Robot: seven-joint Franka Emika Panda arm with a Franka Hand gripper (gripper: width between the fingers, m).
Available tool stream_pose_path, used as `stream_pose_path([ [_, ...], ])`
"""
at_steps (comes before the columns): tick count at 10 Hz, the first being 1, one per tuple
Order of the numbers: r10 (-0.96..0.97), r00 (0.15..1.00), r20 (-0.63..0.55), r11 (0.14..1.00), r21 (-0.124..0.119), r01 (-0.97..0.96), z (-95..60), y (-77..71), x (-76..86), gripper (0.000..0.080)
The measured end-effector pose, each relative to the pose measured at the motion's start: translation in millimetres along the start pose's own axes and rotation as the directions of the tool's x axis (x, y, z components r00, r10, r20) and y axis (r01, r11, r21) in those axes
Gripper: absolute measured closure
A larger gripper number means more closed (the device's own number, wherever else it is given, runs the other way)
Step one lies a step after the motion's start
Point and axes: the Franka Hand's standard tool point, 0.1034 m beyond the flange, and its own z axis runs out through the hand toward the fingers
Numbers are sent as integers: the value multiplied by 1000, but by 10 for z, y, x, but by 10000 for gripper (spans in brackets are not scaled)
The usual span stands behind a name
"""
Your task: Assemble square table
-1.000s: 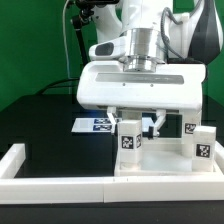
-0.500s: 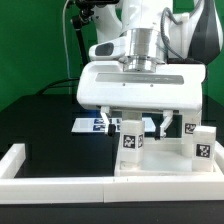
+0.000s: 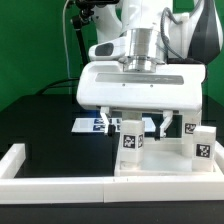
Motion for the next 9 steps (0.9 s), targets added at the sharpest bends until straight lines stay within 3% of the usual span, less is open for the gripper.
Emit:
stream_pose_path([
  [2,52,989,136,996,63,-61,-189,-19,106,150],
  [3,60,986,154,995,75,-72,-213,-30,178,150],
  [5,84,944,319,987,101,-122,-203,-125,129,150],
  [8,108,942,319,986,87,-142,-171,-95,137,150],
  [9,140,929,342,984,53,-168,-108,-78,101,150],
])
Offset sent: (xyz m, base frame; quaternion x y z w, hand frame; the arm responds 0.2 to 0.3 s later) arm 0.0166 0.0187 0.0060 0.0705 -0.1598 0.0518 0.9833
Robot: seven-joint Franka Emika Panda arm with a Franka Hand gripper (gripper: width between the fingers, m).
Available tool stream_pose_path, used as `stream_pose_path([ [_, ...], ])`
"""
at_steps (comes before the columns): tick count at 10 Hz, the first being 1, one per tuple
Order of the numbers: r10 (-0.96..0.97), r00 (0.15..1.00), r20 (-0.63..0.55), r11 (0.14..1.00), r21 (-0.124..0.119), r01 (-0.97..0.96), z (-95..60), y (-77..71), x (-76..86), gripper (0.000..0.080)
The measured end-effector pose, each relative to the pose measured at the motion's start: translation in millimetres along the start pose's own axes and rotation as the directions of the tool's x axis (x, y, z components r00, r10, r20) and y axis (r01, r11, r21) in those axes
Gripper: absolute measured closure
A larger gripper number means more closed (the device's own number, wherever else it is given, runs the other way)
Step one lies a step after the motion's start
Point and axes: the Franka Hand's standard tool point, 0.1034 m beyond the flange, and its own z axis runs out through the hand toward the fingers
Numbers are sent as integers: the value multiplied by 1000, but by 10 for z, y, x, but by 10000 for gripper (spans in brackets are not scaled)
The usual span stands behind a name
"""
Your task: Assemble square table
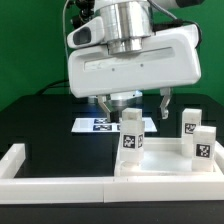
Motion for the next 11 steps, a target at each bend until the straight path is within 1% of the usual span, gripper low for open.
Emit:
stream_pose_path([
  [1,41,999,15,999,-9,-41,70,-4,33,150],
  [2,49,999,15,999,-10,-49,88,-28,28,150],
  [3,59,998,13,998,-10,-59,84,-20,32,175],
  [4,73,997,14,997,-11,-73,90,-16,29,175],
  [5,89,996,14,996,-11,-89,93,-16,28,349],
  [6,165,986,14,986,-12,-165,95,-16,27,498],
  [8,298,955,12,955,-12,-297,95,-19,28,503],
  [9,408,913,12,913,-11,-408,96,-24,26,504],
  [10,464,886,11,886,-12,-464,100,-25,28,504],
  [11,609,793,9,793,-13,-609,112,-64,71,504],
])
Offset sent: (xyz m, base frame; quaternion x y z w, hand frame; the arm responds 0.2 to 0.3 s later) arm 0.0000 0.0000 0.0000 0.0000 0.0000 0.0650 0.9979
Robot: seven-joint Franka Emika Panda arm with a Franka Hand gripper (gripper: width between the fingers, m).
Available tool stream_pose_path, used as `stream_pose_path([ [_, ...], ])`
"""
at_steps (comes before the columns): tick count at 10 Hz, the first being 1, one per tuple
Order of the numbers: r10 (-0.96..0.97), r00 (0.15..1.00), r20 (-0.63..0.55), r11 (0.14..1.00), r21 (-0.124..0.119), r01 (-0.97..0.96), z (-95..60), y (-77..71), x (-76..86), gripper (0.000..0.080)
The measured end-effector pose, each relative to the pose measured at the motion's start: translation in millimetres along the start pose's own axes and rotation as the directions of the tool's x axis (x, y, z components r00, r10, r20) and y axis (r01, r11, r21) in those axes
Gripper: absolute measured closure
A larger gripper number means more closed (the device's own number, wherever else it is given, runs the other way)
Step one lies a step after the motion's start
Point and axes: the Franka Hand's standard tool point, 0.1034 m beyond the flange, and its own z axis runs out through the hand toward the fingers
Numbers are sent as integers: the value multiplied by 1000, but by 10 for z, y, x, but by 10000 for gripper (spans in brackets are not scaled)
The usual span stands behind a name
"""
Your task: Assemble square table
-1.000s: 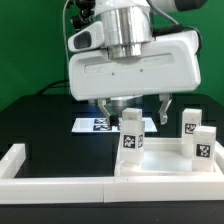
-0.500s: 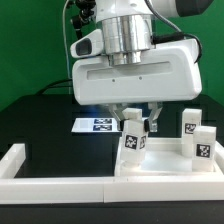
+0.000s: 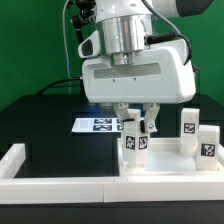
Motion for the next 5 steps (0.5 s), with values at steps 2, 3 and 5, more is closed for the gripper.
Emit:
stream_pose_path([
  [2,379,925,7,925,4,-379,18,-72,-41,505],
  [3,494,869,16,869,13,-494,23,-95,-37,505],
  [5,651,758,28,757,41,-652,34,-122,-37,505],
])
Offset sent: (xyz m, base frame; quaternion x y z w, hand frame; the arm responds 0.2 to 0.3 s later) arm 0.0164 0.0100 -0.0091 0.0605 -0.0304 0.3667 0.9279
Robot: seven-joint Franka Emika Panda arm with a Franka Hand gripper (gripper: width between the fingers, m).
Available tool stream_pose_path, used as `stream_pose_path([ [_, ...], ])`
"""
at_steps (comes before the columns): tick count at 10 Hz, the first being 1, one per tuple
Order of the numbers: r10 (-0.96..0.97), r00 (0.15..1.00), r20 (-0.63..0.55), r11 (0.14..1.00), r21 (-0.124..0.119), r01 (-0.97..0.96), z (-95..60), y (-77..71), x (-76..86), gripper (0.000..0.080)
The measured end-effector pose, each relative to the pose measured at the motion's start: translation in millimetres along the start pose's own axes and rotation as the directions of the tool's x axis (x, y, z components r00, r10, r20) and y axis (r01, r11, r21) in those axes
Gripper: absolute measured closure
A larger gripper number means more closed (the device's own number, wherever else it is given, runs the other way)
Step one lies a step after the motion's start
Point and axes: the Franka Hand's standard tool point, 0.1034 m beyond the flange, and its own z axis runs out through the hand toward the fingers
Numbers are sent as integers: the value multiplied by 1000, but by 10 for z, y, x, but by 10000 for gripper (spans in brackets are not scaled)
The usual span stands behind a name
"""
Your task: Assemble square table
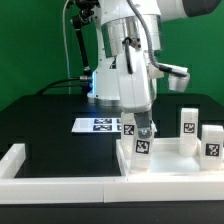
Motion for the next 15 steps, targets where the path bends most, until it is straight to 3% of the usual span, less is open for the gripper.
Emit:
stream_pose_path([
  [2,-69,998,-1,998,-2,69,1,7,-3,505],
  [3,-194,981,-23,981,23,194,21,25,-35,325],
  [4,-342,939,-37,940,2,342,80,109,-64,210],
  [5,-517,855,-47,856,-28,516,97,139,-97,210],
  [6,-557,829,-46,830,-28,557,95,134,-87,162],
  [8,-660,750,-42,751,-34,659,95,133,-80,153],
  [9,-763,645,-38,646,-44,762,91,117,-44,153],
  [10,-877,480,-36,481,-62,875,82,51,53,151],
  [11,-918,394,-32,396,-71,916,93,28,67,151],
  [13,-910,413,-31,414,-70,907,101,40,53,151],
  [14,-910,413,-31,415,-70,907,103,41,56,275],
  [15,-904,426,-32,428,-69,901,105,42,55,275],
])
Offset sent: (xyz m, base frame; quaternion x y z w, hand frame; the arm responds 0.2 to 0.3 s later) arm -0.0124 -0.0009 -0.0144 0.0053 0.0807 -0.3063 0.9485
